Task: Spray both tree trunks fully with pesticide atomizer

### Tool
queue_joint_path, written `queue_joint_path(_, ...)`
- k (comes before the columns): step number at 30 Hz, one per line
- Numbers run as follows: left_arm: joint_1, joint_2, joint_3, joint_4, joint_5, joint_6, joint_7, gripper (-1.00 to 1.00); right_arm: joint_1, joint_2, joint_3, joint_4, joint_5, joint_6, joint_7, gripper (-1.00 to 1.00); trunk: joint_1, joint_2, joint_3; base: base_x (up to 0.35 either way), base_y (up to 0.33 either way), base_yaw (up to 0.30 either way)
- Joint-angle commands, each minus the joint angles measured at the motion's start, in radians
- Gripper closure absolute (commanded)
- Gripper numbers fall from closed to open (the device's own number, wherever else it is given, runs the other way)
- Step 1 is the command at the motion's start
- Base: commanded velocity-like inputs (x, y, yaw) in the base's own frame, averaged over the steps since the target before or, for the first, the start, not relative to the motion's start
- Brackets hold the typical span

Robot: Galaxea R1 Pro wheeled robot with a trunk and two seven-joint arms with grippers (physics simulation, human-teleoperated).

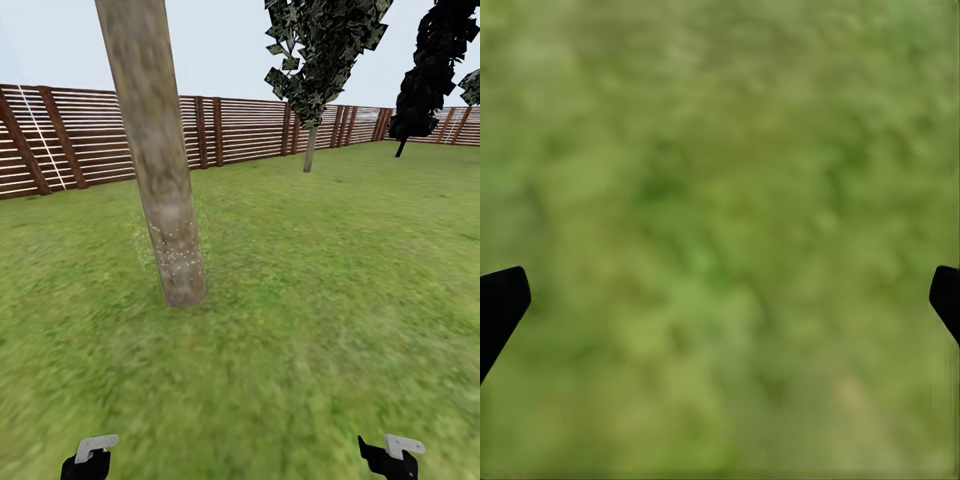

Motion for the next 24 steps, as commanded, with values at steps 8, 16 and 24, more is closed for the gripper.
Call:
queue_joint_path(8,0.0,0.001,0.0,0.001,-0.002,0.0,0.0,1.0,0.002,0.001,0.0,0.034,0.001,-0.001,-0.003,-1.0,-0.031,0.056,0.034,0.0,0.0,0.0)
queue_joint_path(16,0.0,0.002,0.001,0.001,-0.002,0.0,0.0,1.0,0.002,0.001,0.0,0.041,0.002,0.0,-0.002,-1.0,-0.061,0.112,0.067,0.0,0.0,-0.018)
queue_joint_path(24,0.0,0.001,0.0,0.001,-0.001,0.0,0.0,1.0,0.002,0.022,0.001,0.159,0.0,0.002,-0.003,-1.0,-0.092,0.168,0.093,0.0,0.0,0.0)
